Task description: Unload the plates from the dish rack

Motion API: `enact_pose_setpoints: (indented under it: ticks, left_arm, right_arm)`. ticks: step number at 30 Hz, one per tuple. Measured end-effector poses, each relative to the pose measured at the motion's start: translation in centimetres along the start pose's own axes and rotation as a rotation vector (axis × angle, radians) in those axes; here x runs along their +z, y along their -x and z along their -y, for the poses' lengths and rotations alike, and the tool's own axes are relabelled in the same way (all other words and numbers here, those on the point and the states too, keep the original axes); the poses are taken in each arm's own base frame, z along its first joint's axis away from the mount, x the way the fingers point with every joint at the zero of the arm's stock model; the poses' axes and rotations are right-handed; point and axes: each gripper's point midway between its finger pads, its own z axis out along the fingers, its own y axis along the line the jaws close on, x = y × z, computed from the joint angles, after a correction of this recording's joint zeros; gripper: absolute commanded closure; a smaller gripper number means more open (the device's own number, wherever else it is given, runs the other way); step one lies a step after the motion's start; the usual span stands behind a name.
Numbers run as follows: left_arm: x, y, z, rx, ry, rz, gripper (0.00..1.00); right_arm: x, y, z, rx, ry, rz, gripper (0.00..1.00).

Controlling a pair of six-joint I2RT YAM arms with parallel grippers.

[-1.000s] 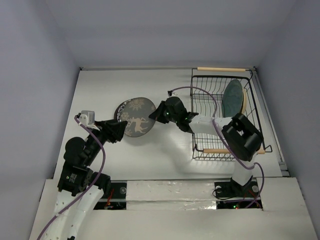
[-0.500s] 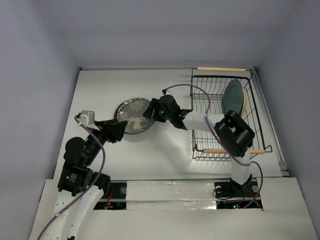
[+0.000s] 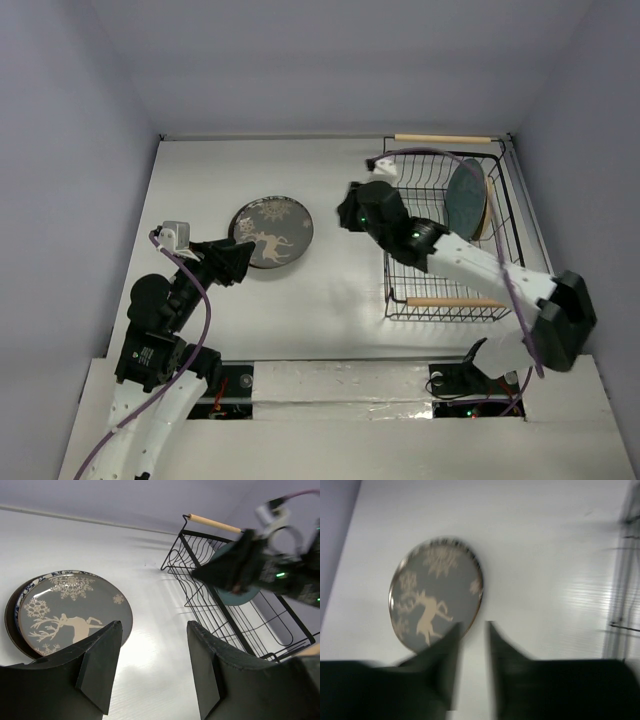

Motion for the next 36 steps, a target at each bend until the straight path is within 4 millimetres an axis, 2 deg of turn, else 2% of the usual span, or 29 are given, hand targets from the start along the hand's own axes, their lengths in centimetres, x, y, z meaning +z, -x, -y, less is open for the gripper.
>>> enact_pose_setpoints:
  ticks: [1,2,5,7,8,10,11,13,16,19,26,32,36]
  left_arm:
    - [0.0,0.0,0.0,0.0,0.0,0.0,0.49]
    - [0.0,0.0,0.0,0.0,0.0,0.0,0.49]
    - [-0.1,0.1,0.0,0.0,-0.001,0.003,0.49]
    - [-0.1,0.1,0.1,0.001,-0.003,0.006,0.49]
    - [-0.2,0.1,0.1,0.001,-0.004,0.008,0.49]
    - [-0.3,0.3,0.2,0.003,-0.007,0.014,0.49]
    - [-0.3,0.3,0.2,0.003,-0.008,0.016,0.49]
    - [-0.3,0.3,0.2,0.003,-0.009,0.017,0.49]
    - [-0.3,0.3,0.2,0.003,-0.01,0.017,0.49]
    - [-0.3,0.3,0.3,0.003,-0.01,0.018,0.49]
    - [-0.2,0.3,0.2,0.003,-0.009,0.015,0.49]
    - [0.1,0.0,0.0,0.0,-0.003,0.001,0.49]
    - [0.1,0.0,0.0,0.0,-0.002,-0.002,0.49]
  right_arm:
    - [-1.4,1.8,1.0,-0.007,-0.041,0.051,0.97]
    - [-2.8,3.5,2.1,0.001,-0.085,0.104,1.0]
    - [-6.7,8.5,7.1,0.034,-0.265,0.26,1.0]
    - [-9.1,10.8,11.6,0.066,-0.406,0.341,1.0]
    - [-10.3,11.5,14.5,0.082,-0.49,0.375,1.0]
    - [-12.5,11.8,19.2,0.104,-0.629,0.413,0.87]
    - [-13.6,11.7,21.2,0.11,-0.691,0.423,0.74]
    - [-15.0,11.2,23.8,0.104,-0.773,0.416,0.57]
    - [-15.5,10.9,25.9,0.094,-0.838,0.391,0.55]
    - [-15.0,10.3,27.5,0.092,-0.869,0.348,0.55]
    - [-13.7,7.3,31.2,0.113,-0.889,0.239,0.55]
    - [-12.6,6.7,32.1,0.126,-0.846,0.209,0.56]
    - [-11.9,6.7,32.0,0.12,-0.818,0.202,0.62]
